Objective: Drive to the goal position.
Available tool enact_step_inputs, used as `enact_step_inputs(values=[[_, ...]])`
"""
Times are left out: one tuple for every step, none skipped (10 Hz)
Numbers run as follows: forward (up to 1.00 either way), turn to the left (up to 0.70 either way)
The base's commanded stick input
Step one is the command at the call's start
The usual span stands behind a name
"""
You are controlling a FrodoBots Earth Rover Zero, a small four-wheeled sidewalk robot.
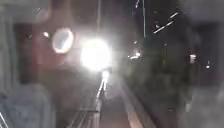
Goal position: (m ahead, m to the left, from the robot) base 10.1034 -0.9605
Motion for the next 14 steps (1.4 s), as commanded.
enact_step_inputs(values=[[0.00,0.00],[0.00,0.00],[0.00,0.00],[0.00,0.00],[0.00,0.00],[0.00,0.00],[0.00,0.00],[0.14,0.00],[0.45,0.00],[0.45,0.00],[0.45,0.00],[0.45,0.00],[0.45,0.00],[0.45,0.00]])
